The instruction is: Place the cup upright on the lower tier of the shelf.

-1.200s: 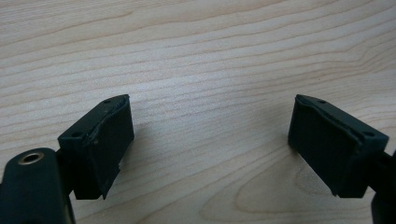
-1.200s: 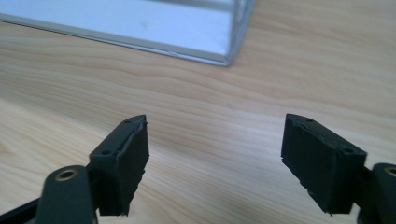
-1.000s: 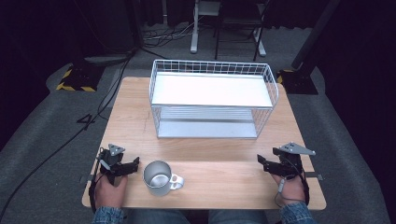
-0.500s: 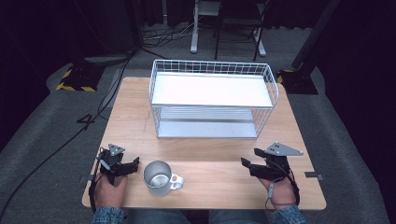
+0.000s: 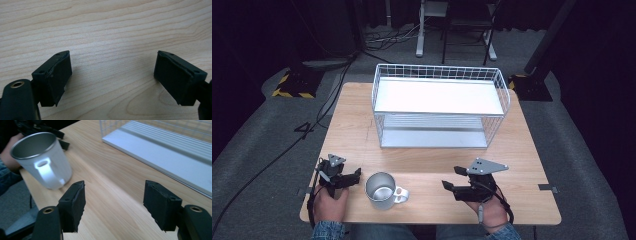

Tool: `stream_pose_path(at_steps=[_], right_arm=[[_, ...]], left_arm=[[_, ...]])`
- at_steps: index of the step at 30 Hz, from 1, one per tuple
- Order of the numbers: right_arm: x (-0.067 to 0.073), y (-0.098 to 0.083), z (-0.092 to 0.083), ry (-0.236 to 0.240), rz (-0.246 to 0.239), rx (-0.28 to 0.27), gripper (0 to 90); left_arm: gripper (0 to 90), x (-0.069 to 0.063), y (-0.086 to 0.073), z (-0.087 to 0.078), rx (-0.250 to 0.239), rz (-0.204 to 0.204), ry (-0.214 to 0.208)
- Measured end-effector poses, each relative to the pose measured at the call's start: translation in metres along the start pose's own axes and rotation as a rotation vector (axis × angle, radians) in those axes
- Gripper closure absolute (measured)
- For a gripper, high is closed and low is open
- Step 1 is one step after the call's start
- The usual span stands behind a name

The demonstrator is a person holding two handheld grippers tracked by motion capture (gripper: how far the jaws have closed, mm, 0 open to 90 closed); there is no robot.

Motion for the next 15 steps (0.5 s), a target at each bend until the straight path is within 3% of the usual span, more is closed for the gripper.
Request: stream_pose_path(at_steps=[5, 7, 15], right_arm=[[0.018, 0.008, 0.012, 0.055, -0.028, -0.01, 34.3], [0.03, 0.013, 0.02, 0.094, -0.065, -0.017, 34.5], [0.056, 0.021, 0.04, 0.194, -0.129, -0.023, 35.0]], left_arm=[[15.0, 0.0, 0.0, 0.0, 0.0, 0.001, 0.0], [15.0, 0.0, 0.0, 0.0, 0.0, 0.001, 0.0], [15.0, 0.0, 0.0, 0.0, 0.0, 0.0, 0.0]])
Point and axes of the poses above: each handheld gripper's, and its own axes: z roughly forward along the jaws, y roughly out of its top, x roughly to its left, the point moved 7 cm from there along z, roughly forward along the jaws, and after that the axes turned 11 degrees about -z, right-handed, at the moved point
